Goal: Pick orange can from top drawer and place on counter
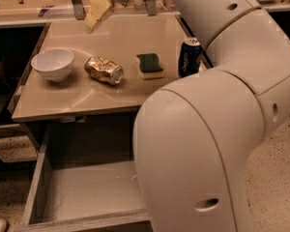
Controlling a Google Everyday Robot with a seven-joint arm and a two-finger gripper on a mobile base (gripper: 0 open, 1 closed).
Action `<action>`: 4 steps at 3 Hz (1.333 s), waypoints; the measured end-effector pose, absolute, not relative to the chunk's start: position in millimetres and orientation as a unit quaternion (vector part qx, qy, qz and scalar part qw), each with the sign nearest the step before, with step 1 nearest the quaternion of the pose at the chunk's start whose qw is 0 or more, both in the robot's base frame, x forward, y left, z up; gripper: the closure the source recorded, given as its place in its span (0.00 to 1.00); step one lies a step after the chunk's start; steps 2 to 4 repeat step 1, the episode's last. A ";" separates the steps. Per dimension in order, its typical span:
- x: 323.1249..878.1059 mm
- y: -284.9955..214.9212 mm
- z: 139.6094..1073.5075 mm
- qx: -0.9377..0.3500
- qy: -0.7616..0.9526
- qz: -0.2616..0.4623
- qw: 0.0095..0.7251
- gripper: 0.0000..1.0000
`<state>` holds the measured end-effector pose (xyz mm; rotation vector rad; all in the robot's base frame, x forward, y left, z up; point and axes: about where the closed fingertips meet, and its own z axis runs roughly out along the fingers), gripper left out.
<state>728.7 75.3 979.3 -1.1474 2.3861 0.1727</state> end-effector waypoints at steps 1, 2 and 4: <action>730.3 67.3 993.3 -0.414 0.875 0.054 0.247 0.00; 730.3 67.3 993.3 -0.414 0.875 0.054 0.247 0.00; 730.3 67.3 993.3 -0.414 0.875 0.054 0.247 0.00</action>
Offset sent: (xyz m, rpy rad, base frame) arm 0.0000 0.0000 0.0000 0.0000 0.0000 0.0000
